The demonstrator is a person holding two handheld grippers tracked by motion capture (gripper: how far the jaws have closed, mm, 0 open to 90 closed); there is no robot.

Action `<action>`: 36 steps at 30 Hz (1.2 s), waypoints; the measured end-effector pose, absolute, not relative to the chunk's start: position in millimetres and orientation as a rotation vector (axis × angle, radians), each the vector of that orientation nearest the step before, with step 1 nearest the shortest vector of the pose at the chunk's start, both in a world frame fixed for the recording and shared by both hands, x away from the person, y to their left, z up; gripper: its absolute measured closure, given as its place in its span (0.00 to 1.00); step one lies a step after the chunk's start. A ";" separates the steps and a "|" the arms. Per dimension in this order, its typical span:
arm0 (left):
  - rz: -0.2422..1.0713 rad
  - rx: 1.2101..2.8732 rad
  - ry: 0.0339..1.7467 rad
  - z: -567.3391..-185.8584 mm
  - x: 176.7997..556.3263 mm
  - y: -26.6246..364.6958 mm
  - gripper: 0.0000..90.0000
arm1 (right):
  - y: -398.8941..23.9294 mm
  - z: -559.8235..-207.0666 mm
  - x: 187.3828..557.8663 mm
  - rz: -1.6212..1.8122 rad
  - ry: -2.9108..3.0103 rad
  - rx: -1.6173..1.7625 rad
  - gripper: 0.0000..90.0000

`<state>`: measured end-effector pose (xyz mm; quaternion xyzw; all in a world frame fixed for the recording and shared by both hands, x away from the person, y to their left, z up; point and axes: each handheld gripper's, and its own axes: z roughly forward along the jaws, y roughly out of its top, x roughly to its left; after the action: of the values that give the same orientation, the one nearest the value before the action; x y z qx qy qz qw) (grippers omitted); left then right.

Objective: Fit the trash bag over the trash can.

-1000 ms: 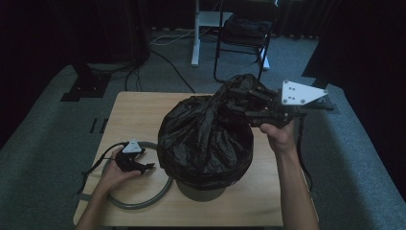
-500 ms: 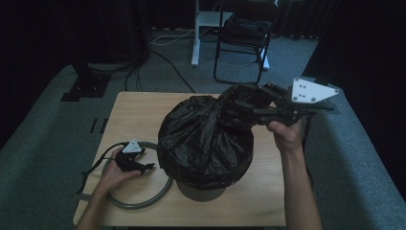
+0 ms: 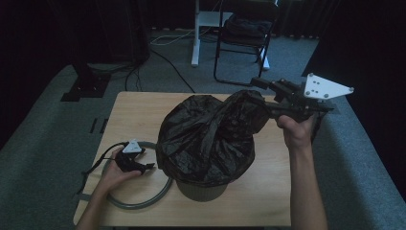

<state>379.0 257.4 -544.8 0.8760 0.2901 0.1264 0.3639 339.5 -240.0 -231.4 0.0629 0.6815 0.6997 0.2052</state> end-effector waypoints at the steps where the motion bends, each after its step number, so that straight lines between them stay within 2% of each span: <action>1: 0.325 2.254 0.746 -544.8 379.0 257.4 0.22 | -244.1 -233.7 342.6 1.944 1.894 0.206 0.59; 25: 0.324 2.254 0.746 -544.8 379.0 257.5 0.21 | -277.3 -262.5 367.7 1.768 1.832 0.498 0.60; 36: 0.322 2.257 0.744 -544.6 379.2 257.7 0.22 | -290.5 -288.2 379.1 1.624 1.860 0.616 0.60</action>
<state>379.2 257.7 -544.6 0.8768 0.2892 0.1252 0.3633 379.1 -290.5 -288.2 0.2312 0.6986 0.6100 0.2940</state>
